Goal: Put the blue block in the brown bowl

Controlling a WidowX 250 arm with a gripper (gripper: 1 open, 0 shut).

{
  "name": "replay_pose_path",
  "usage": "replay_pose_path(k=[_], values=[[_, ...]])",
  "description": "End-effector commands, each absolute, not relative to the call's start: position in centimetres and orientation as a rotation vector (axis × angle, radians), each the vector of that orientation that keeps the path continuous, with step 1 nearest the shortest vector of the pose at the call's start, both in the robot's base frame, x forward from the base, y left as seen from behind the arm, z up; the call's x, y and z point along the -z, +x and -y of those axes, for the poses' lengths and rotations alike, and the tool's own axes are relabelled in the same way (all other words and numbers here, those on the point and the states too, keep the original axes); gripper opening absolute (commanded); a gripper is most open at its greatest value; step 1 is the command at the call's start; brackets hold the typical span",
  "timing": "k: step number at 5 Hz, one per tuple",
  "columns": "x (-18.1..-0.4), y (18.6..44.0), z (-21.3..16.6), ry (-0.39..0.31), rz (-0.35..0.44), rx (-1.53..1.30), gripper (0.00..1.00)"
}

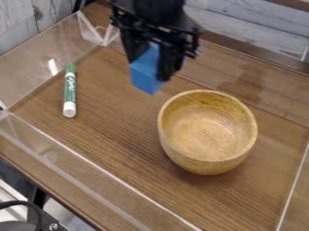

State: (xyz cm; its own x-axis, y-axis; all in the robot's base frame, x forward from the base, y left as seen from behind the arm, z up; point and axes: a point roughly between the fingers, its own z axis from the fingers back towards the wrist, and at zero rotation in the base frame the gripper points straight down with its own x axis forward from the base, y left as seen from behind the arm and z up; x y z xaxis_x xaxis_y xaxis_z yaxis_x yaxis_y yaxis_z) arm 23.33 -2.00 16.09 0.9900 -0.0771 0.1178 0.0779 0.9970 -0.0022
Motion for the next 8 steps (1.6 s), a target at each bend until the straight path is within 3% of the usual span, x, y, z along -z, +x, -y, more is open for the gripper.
replay_pose_path(k=[1,8], values=[[-17.3,23.2,3.8,-0.005,0.184,0.075,0.0],[-15.0,22.9,6.8,-0.008,0.274,0.076,0.0]])
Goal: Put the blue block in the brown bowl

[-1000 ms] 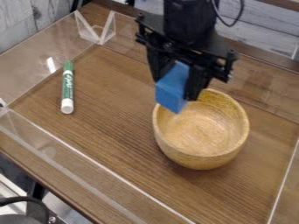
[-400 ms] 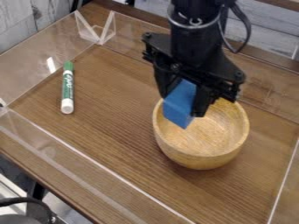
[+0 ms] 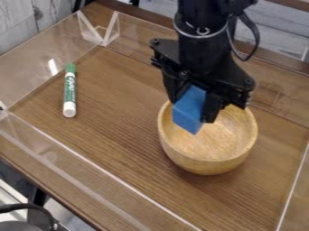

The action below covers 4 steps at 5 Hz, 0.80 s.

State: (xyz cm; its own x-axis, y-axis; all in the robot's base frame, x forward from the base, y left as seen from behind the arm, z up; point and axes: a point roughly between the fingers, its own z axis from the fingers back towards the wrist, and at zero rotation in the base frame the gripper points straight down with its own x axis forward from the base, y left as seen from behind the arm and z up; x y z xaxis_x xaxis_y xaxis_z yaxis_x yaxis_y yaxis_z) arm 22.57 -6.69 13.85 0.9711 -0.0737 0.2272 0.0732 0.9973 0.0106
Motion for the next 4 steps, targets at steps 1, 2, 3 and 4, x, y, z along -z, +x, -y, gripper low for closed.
replay_pose_path(k=[1,2,3,4], values=[[-14.9,23.2,7.3,-0.012,0.274,0.072,0.0],[-14.7,23.6,7.9,-0.015,0.275,0.069,0.0],[-14.2,24.1,8.5,-0.016,0.277,0.061,0.0],[-13.4,24.6,8.8,-0.016,0.281,0.053,0.0]])
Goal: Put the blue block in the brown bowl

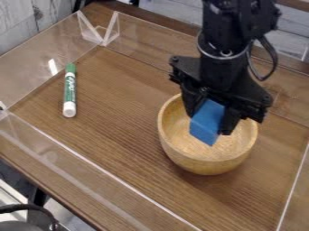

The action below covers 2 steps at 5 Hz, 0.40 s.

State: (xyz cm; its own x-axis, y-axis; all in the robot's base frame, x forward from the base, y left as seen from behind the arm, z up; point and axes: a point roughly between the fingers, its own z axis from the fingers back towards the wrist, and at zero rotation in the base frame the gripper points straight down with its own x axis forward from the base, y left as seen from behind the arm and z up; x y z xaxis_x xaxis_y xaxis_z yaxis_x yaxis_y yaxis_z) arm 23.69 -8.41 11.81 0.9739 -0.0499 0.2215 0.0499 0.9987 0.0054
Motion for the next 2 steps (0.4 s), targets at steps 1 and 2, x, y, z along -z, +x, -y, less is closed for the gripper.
replay_pose_path(k=[1,2], values=[[-13.1,24.75,8.88,-0.022,0.282,0.054,0.0],[-12.9,24.87,8.88,-0.029,0.281,0.054,0.0]])
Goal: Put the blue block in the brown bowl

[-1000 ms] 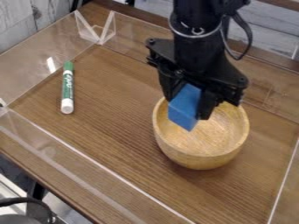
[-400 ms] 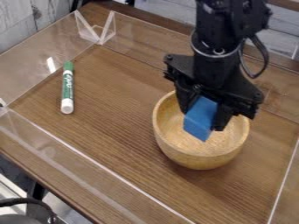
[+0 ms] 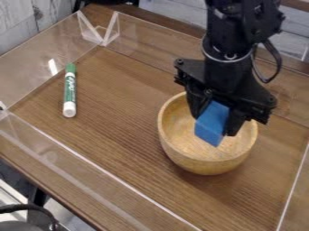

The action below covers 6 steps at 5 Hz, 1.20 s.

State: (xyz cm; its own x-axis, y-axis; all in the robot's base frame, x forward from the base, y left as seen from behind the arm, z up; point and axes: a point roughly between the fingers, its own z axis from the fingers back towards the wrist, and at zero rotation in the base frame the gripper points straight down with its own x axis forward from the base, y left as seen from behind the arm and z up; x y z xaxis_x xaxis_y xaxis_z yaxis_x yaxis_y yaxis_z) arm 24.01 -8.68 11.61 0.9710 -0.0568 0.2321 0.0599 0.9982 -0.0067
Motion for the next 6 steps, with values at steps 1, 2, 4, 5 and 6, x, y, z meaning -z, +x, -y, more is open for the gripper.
replay_pose_path(k=[1,2,4,5,6], values=[[-12.7,25.0,8.8,-0.033,0.278,0.055,0.0],[-12.4,25.1,8.7,-0.035,0.275,0.056,0.0],[-11.8,25.2,8.4,-0.038,0.27,0.055,0.0],[-11.6,25.3,8.3,-0.038,0.267,0.055,0.0],[-11.4,25.4,8.1,-0.039,0.264,0.054,0.0]])
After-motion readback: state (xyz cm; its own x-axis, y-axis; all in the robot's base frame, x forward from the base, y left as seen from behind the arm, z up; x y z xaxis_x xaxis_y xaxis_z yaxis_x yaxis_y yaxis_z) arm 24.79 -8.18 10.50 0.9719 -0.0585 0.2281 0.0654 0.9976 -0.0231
